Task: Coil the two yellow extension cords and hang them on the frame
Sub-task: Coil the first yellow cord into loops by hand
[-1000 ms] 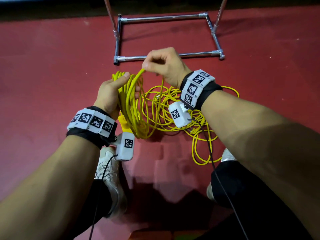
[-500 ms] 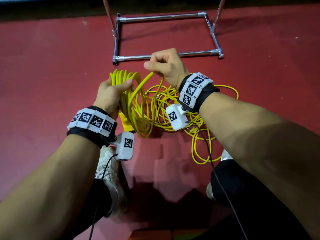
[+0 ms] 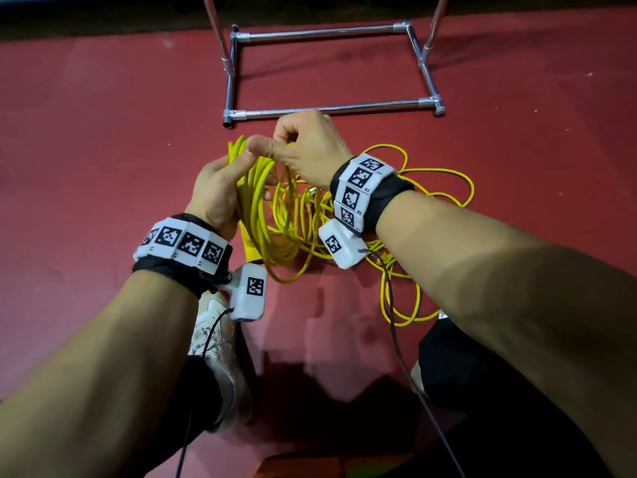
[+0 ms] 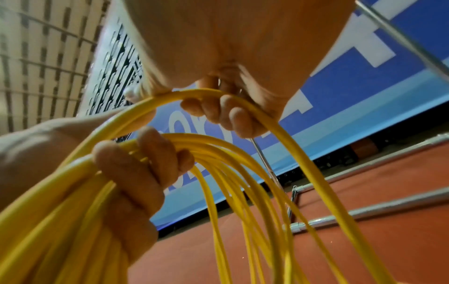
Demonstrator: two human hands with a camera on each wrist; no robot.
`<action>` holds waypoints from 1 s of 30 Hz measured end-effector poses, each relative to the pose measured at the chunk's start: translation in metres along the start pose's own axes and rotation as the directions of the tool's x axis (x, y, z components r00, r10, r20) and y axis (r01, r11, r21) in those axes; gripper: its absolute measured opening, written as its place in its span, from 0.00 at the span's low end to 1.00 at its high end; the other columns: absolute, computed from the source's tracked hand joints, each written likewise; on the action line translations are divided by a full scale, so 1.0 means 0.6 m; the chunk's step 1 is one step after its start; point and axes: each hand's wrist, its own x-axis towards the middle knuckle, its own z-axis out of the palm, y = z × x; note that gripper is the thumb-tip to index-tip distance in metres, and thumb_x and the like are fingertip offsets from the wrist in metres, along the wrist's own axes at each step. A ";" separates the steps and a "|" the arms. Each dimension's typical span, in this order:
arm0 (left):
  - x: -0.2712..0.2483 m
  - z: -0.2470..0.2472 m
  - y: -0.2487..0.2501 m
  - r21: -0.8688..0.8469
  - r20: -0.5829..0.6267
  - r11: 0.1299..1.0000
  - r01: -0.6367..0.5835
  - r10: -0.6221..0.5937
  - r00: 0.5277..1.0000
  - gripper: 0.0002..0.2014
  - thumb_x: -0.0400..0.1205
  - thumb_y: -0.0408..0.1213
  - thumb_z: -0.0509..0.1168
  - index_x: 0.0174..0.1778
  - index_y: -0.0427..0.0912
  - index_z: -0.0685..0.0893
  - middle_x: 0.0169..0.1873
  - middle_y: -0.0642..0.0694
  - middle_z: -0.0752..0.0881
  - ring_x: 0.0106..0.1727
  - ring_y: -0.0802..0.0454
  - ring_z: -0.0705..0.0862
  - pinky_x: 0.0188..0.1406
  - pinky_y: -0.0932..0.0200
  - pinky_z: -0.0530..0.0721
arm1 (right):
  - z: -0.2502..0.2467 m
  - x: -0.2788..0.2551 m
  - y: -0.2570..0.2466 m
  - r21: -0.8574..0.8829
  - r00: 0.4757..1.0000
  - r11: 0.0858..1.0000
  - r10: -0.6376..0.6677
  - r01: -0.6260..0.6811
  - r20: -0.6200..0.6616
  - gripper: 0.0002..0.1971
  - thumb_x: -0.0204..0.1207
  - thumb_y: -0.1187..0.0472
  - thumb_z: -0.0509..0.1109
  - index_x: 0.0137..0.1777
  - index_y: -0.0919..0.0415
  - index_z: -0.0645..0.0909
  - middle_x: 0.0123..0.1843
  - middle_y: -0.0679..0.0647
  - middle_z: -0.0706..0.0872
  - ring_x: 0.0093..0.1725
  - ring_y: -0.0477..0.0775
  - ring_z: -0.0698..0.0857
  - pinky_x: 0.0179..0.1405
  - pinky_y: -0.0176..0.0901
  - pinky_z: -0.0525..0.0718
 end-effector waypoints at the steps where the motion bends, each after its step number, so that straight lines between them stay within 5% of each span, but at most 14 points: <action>1: 0.000 -0.003 -0.001 -0.002 0.001 1.000 0.008 -0.008 1.000 0.16 0.82 0.48 0.67 0.48 0.35 0.85 0.29 0.45 0.88 0.24 0.52 0.83 0.24 0.62 0.80 | 0.002 -0.001 0.000 0.004 1.000 1.000 0.011 -0.011 0.000 0.24 0.71 0.39 0.78 0.26 0.54 0.75 0.19 0.43 0.72 0.22 0.40 0.70 0.25 0.29 0.66; 5: 0.001 -0.008 -0.004 -0.052 0.029 0.997 0.051 -0.049 0.998 0.17 0.75 0.50 0.69 0.47 0.38 0.85 0.30 0.47 0.87 0.25 0.53 0.81 0.26 0.61 0.78 | 0.001 -0.002 0.000 0.081 0.995 0.995 0.044 -0.050 0.085 0.22 0.73 0.37 0.74 0.36 0.56 0.81 0.26 0.43 0.76 0.26 0.38 0.70 0.28 0.34 0.71; 9: -0.002 -0.002 -0.004 0.014 0.087 1.000 0.010 -0.011 0.996 0.10 0.70 0.39 0.74 0.42 0.40 0.84 0.29 0.47 0.84 0.25 0.53 0.79 0.26 0.60 0.77 | 0.005 0.002 -0.001 0.228 0.997 0.972 0.045 -0.058 0.060 0.31 0.75 0.36 0.62 0.45 0.70 0.83 0.35 0.49 0.77 0.35 0.45 0.74 0.38 0.46 0.78; 13: 0.003 -0.001 -0.006 0.055 -0.021 0.998 0.006 -0.005 1.000 0.05 0.72 0.34 0.69 0.36 0.41 0.79 0.24 0.49 0.78 0.20 0.55 0.71 0.23 0.62 0.70 | 0.005 -0.001 0.022 0.273 0.991 0.957 0.119 -0.100 -0.054 0.07 0.65 0.56 0.72 0.43 0.54 0.82 0.38 0.46 0.83 0.40 0.46 0.80 0.48 0.45 0.81; 16: 0.007 -0.006 -0.005 0.018 -0.105 0.999 0.033 -0.030 0.994 0.08 0.81 0.34 0.65 0.36 0.44 0.76 0.22 0.51 0.75 0.19 0.56 0.68 0.24 0.60 0.67 | 0.002 -0.013 0.052 0.165 0.986 0.976 0.153 -0.141 -0.061 0.12 0.60 0.60 0.73 0.45 0.53 0.81 0.39 0.45 0.85 0.42 0.54 0.85 0.53 0.53 0.85; 19: 0.009 -0.008 -0.005 -0.004 -0.113 0.999 0.046 -0.046 0.993 0.10 0.85 0.35 0.62 0.37 0.45 0.77 0.22 0.51 0.74 0.18 0.56 0.67 0.23 0.61 0.67 | 0.006 -0.031 0.065 -0.019 0.989 0.989 0.145 -0.144 0.034 0.12 0.66 0.59 0.78 0.49 0.56 0.82 0.39 0.45 0.86 0.40 0.52 0.86 0.51 0.51 0.84; 24: 0.009 0.002 -0.005 -0.015 -0.108 0.999 0.046 -0.048 0.993 0.10 0.85 0.36 0.63 0.37 0.44 0.77 0.22 0.50 0.74 0.18 0.56 0.67 0.21 0.62 0.67 | 0.030 -0.049 0.057 -0.163 0.962 0.983 0.042 -0.088 -0.269 0.13 0.67 0.50 0.79 0.40 0.54 0.78 0.42 0.48 0.78 0.37 0.53 0.81 0.38 0.46 0.79; 27: 0.007 0.006 -0.005 -0.019 -0.123 0.999 0.047 -0.049 0.991 0.12 0.86 0.35 0.62 0.35 0.41 0.78 0.22 0.49 0.76 0.18 0.55 0.69 0.18 0.64 0.68 | 0.038 -0.051 0.052 -0.241 0.980 0.968 0.016 -0.065 -0.199 0.12 0.68 0.46 0.78 0.41 0.52 0.85 0.45 0.48 0.80 0.40 0.53 0.83 0.38 0.47 0.81; 30: 0.006 0.006 -0.004 -0.021 -0.121 0.998 0.055 -0.057 0.991 0.12 0.86 0.35 0.62 0.35 0.40 0.79 0.21 0.48 0.77 0.17 0.55 0.70 0.17 0.65 0.68 | 0.036 -0.047 0.058 -0.314 0.997 0.949 0.012 -0.037 -0.079 0.15 0.70 0.43 0.79 0.49 0.53 0.89 0.55 0.49 0.81 0.50 0.54 0.82 0.41 0.41 0.72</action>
